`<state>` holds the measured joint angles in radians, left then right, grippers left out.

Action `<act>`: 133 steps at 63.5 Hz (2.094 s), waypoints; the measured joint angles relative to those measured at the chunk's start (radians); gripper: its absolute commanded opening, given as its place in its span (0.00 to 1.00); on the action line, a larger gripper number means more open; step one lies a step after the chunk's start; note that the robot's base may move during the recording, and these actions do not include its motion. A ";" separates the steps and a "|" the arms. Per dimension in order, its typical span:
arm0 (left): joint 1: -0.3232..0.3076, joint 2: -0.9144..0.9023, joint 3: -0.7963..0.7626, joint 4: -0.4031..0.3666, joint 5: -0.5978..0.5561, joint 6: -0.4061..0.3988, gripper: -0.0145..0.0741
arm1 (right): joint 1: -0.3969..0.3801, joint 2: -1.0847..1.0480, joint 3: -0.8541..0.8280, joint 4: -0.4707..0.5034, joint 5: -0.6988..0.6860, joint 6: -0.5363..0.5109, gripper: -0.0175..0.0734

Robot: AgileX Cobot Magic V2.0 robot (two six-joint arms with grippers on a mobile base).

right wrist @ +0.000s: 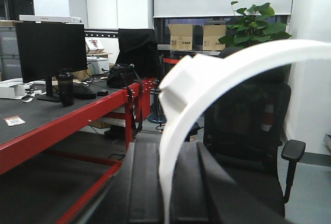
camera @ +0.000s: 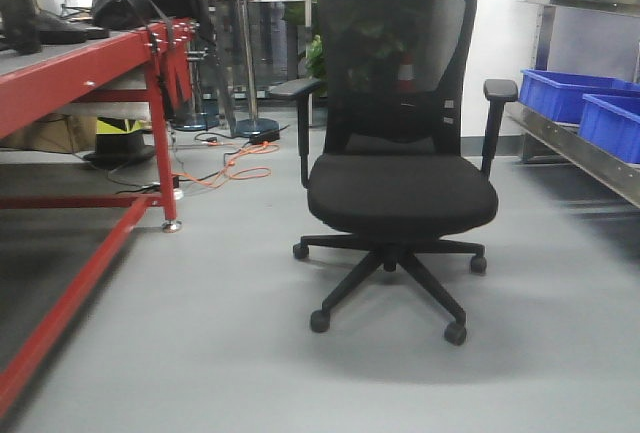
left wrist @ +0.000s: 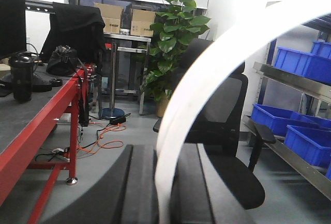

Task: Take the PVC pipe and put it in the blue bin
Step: 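Drive the base past the chair to the shelf of blue bins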

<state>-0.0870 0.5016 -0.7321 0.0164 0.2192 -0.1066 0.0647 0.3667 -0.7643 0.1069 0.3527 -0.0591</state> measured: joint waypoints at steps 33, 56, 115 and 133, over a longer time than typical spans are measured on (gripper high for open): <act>0.000 -0.002 0.000 0.000 0.000 0.000 0.04 | 0.000 0.000 0.000 0.000 0.000 0.000 0.02; 0.000 -0.002 0.000 0.000 0.000 0.000 0.04 | 0.000 0.000 0.000 0.000 0.000 0.000 0.02; -0.002 -0.002 0.000 0.000 0.000 0.000 0.04 | 0.000 0.000 0.000 0.000 0.000 0.000 0.02; -0.002 -0.002 0.000 0.000 0.000 0.000 0.04 | 0.000 0.000 0.000 0.000 0.000 0.000 0.02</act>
<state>-0.0894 0.4994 -0.7321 0.0164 0.2192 -0.1066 0.0647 0.3667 -0.7643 0.1069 0.3527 -0.0591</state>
